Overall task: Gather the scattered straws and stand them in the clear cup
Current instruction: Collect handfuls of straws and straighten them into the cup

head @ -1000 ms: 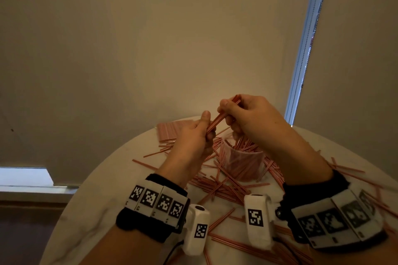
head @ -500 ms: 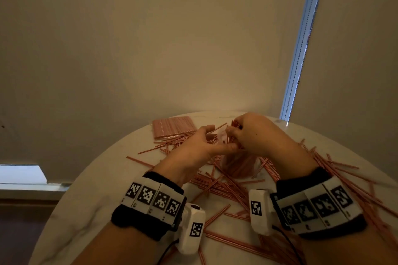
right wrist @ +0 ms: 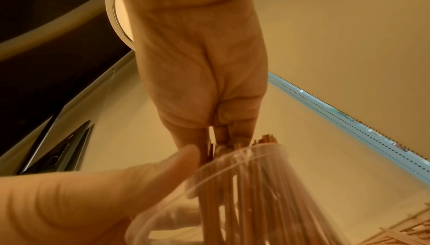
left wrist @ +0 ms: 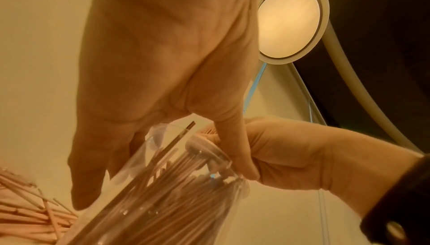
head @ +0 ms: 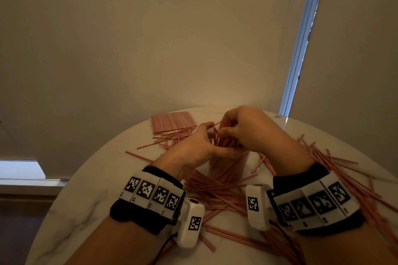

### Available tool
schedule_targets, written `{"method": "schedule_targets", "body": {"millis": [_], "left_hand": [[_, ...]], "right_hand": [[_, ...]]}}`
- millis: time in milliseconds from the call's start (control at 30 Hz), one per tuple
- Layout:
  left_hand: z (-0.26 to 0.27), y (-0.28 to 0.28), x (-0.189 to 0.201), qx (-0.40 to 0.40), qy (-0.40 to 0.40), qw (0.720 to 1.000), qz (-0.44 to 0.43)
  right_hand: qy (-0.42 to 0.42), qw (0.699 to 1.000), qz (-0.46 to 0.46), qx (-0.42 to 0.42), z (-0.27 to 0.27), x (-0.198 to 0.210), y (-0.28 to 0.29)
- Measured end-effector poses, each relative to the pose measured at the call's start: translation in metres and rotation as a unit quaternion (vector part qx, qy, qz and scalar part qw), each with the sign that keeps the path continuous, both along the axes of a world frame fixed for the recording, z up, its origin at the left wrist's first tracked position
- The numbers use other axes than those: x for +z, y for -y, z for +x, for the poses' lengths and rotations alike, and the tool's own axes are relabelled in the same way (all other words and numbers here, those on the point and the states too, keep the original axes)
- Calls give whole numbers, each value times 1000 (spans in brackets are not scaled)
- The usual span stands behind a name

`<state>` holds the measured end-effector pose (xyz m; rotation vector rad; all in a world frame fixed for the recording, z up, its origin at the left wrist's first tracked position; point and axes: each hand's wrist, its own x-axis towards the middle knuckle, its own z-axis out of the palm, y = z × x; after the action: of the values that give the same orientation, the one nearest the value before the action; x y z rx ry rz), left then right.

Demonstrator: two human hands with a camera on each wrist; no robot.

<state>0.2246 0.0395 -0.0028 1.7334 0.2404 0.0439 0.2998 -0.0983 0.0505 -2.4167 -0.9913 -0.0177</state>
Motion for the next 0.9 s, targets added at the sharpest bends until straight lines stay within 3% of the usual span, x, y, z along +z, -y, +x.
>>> {"method": "schedule_targets", "body": {"millis": [133,267,433,633,733,833,900], "left_hand": [[0,0,-1,-6,3,1000,-2],[0,-1,-1,-4,0,1000,2],[2,-2,-3,-1,-4,1000,11],[0,-2,-3,8,-6,999,32],[0,-3,-4,5,-10,999,36],[0,-2,-4,3,-12,999,42],[1,-2,-4,1,-14,999,41]], "right_hand": [[-1,1000,-22,5,0,-4,-2],[48,996,68,-27,3,-4,-5],[62,993,-102,-20,-1,-8,-6],[128,980,-113,-99,2,-9,-3],[102,987,-99,-72,4,-7,1],[52,999,-15,3,-1,0,2],[-9,997,-60,55,-5,1,1]]}}
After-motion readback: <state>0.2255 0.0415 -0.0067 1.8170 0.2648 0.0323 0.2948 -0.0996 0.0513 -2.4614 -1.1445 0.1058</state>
